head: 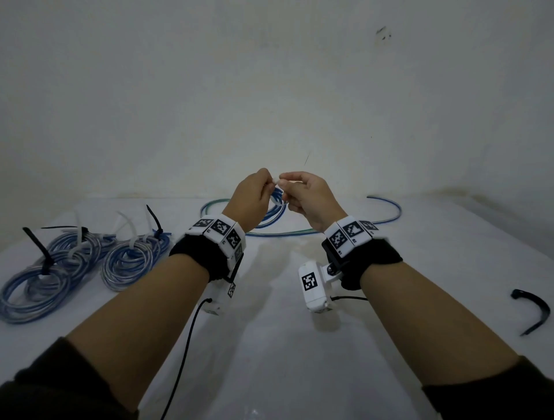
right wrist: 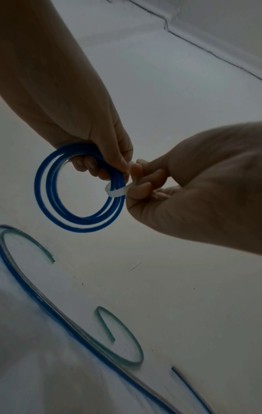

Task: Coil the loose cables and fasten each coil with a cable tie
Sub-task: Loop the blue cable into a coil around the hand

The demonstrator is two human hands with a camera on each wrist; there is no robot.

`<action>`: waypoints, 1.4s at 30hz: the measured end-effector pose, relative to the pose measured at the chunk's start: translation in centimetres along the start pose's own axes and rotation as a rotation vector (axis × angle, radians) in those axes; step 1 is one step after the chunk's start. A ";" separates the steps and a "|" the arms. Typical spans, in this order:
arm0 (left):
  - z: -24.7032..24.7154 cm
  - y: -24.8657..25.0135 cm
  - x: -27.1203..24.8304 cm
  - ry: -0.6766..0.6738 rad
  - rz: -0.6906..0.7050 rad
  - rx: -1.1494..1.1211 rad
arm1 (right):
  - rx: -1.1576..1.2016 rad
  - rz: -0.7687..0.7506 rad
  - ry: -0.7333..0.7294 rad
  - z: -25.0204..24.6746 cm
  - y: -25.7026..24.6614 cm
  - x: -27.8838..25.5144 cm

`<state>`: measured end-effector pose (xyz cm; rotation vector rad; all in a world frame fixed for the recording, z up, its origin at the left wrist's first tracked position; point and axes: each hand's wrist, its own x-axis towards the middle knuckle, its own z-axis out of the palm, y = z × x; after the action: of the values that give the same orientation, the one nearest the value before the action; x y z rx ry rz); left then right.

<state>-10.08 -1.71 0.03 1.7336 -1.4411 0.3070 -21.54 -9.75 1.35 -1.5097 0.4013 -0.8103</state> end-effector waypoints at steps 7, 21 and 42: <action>0.0 1.1 -0.1 0.001 -0.023 -0.065 | 0.067 -0.043 -0.052 0.3 0.0 -0.2; -1.0 2.4 -0.4 -0.228 0.031 -0.057 | -0.141 0.008 0.189 -1.1 -1.0 2.0; -0.2 1.8 -0.7 -0.250 0.089 0.004 | -0.124 0.174 0.184 -1.3 -0.4 2.3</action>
<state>-11.87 -1.08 0.47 1.7617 -1.7006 0.1432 -20.91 -12.24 2.21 -1.4951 0.7212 -0.8008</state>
